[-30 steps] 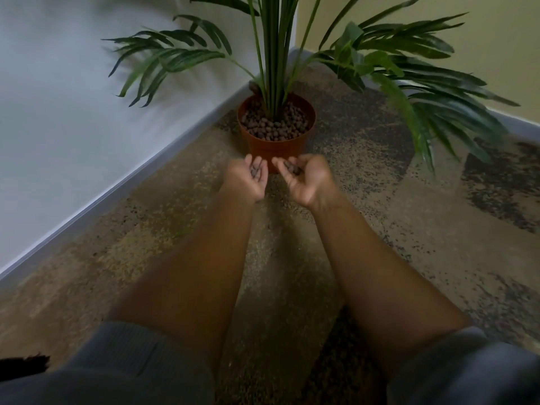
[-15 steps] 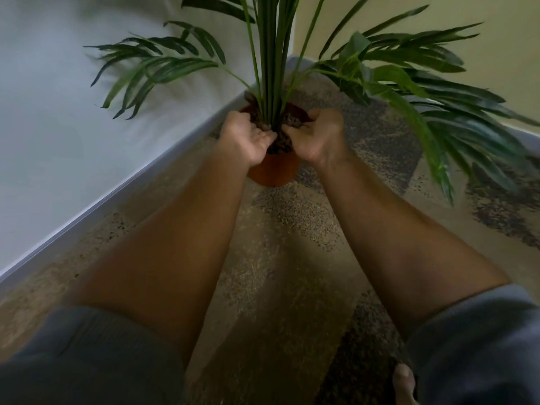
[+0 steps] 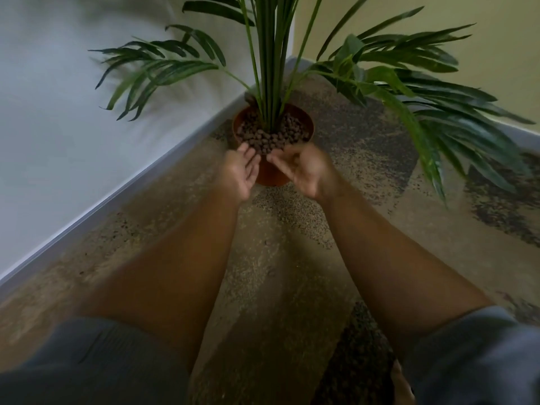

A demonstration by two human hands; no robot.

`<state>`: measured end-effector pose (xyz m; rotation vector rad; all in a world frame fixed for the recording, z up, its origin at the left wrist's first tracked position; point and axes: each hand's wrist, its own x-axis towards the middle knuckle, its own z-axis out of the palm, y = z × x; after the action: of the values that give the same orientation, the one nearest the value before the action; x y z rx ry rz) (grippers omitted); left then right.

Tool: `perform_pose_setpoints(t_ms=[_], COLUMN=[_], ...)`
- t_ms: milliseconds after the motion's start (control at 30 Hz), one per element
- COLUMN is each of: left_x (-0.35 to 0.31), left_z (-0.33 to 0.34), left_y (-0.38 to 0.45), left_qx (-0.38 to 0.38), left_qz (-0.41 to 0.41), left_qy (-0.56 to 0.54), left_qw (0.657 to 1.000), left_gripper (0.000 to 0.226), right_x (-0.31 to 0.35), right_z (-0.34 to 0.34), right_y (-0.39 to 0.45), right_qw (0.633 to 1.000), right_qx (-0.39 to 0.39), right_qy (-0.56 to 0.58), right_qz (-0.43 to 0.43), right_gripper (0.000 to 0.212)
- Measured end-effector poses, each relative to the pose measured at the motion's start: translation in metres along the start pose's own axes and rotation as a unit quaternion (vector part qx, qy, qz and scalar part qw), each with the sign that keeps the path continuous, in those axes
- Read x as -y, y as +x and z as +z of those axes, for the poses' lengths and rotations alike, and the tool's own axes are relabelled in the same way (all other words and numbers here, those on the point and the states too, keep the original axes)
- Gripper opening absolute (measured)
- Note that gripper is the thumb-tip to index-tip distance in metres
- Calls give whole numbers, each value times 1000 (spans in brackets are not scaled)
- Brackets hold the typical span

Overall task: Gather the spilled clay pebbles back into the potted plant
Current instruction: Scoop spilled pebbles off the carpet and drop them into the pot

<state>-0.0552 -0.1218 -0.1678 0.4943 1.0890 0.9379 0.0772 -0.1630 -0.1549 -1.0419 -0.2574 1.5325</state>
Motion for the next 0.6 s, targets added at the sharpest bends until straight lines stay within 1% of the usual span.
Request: perform_pose_setpoints(t_ms=[67, 133, 200, 267, 300, 333, 367, 400, 433, 467, 500, 533, 567, 600], left_x=[18, 39, 61, 81, 89, 94, 97, 100, 104, 107, 111, 115, 119, 124], left_z=[-14, -29, -48, -66, -73, -77, -79, -80, -81, -81, -80, -81, -81, -82], left_y=[-1, 2, 7, 11, 9, 7, 2, -1, -3, -4, -7, -9, -12, -13], left_qx=[-19, -25, -23, -18, -12, 3, 26, 57, 92, 125, 153, 182, 199, 197], left_qz=[-9, -26, -55, -85, -103, -120, -141, -161, -172, -177, -185, -190, -186, -160], left_qy=[103, 211, 304, 379, 410, 439, 476, 519, 562, 602, 638, 662, 671, 677], left_qw=[994, 977, 951, 921, 906, 890, 868, 838, 804, 769, 732, 702, 690, 691], left_gripper=[36, 33, 33, 38, 39, 36, 29, 23, 18, 15, 12, 7, 14, 25], right_x=[-15, -34, -56, -76, -84, -91, -96, -102, -106, -111, -117, -122, -127, -130], right_z=[-6, -14, -25, -38, -43, -47, -51, -54, -56, -58, -61, -62, -64, -66], right_y=[-5, -9, -11, -14, -16, -16, -16, -17, -18, -19, -18, -18, -18, -18], right_qw=[991, 963, 917, 869, 842, 803, 755, 710, 678, 658, 649, 646, 646, 640], right_qx=[-20, -37, -48, -46, -37, -21, 0, 19, 35, 50, 60, 62, 58, 53], right_qy=[-130, -261, -391, -487, -534, -593, -654, -703, -734, -752, -759, -760, -761, -765], right_qz=[38, 64, 69, 70, 65, 55, 45, 34, 21, 7, -9, -26, -40, -48], right_gripper=[14, 17, 23, 21, 20, 20, 21, 23, 24, 23, 21, 20, 22, 25])
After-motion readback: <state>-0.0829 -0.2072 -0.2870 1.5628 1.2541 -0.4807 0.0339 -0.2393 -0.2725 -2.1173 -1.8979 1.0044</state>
